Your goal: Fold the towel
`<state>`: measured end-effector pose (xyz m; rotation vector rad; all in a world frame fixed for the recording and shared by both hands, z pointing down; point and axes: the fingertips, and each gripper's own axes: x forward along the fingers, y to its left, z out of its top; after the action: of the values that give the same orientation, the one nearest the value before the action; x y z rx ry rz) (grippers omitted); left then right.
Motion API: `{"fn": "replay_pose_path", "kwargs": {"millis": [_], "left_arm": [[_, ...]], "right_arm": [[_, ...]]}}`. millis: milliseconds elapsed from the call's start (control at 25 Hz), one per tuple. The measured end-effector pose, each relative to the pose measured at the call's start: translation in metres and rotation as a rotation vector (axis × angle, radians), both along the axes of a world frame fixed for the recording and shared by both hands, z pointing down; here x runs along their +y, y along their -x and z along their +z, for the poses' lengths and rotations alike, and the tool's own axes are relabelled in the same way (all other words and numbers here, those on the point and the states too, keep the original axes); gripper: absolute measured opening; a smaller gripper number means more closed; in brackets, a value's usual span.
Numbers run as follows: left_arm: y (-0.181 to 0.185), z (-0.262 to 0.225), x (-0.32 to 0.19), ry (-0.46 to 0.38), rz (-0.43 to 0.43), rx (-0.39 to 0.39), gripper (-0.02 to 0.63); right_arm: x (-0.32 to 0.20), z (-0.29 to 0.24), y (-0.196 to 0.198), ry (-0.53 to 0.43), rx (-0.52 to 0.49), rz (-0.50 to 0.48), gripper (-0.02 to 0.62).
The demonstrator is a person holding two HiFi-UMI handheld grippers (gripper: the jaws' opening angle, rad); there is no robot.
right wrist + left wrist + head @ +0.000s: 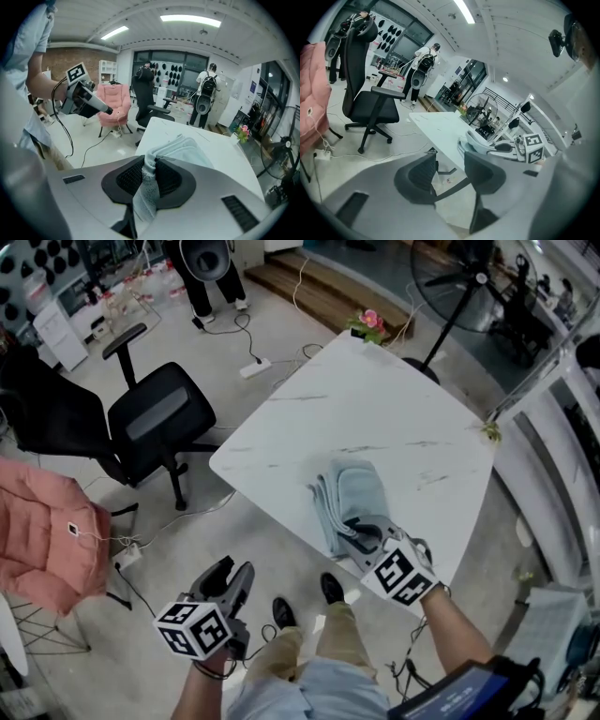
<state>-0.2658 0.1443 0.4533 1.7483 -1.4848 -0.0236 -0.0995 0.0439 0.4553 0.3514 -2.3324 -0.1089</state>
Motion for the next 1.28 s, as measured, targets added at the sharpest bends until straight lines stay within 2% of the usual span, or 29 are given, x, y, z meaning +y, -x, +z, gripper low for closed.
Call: {"fn": "replay_pose_path", "kwargs": {"millis": [160, 320, 640, 720, 800, 920, 960, 1040, 1120, 1280], "left_arm": [[0.002, 0.004, 0.0, 0.004, 0.007, 0.002, 0.193], [0.003, 0.007, 0.004, 0.013, 0.01, -0.002, 0.193], [-0.011, 0.005, -0.008, 0.007, 0.055, -0.007, 0.193], [-0.021, -0.002, -0.019, -0.011, 0.088, -0.015, 0.193], [-0.03, -0.015, -0.035, -0.046, 0.126, -0.03, 0.19], [-0.045, -0.038, -0.068, -0.113, 0.19, -0.066, 0.181], [-0.052, -0.045, -0.08, -0.134, 0.215, -0.077, 0.175], [-0.072, -0.054, -0.103, -0.166, 0.277, -0.1, 0.159], [-0.098, -0.053, -0.124, -0.176, 0.355, -0.129, 0.146], [-0.14, -0.021, -0.156, -0.121, 0.492, -0.193, 0.136]], "right_arm": [[0.012, 0.027, 0.012, -0.034, 0.095, -0.085, 0.075], [0.018, 0.058, 0.011, -0.021, 0.164, -0.108, 0.081], [0.021, 0.077, 0.018, -0.01, 0.176, -0.125, 0.105], [0.03, 0.062, 0.022, -0.001, 0.132, -0.145, 0.158], [0.038, 0.032, 0.026, 0.007, 0.037, -0.146, 0.198], [0.04, -0.012, 0.017, 0.039, -0.139, -0.078, 0.188], [0.036, -0.02, 0.01, 0.045, -0.179, -0.041, 0.159], [0.025, -0.024, -0.006, 0.036, -0.206, 0.02, 0.106], [0.021, -0.015, -0.011, 0.031, -0.205, 0.057, 0.091], [0.026, 0.01, 0.006, 0.035, -0.197, 0.069, 0.077]]}}
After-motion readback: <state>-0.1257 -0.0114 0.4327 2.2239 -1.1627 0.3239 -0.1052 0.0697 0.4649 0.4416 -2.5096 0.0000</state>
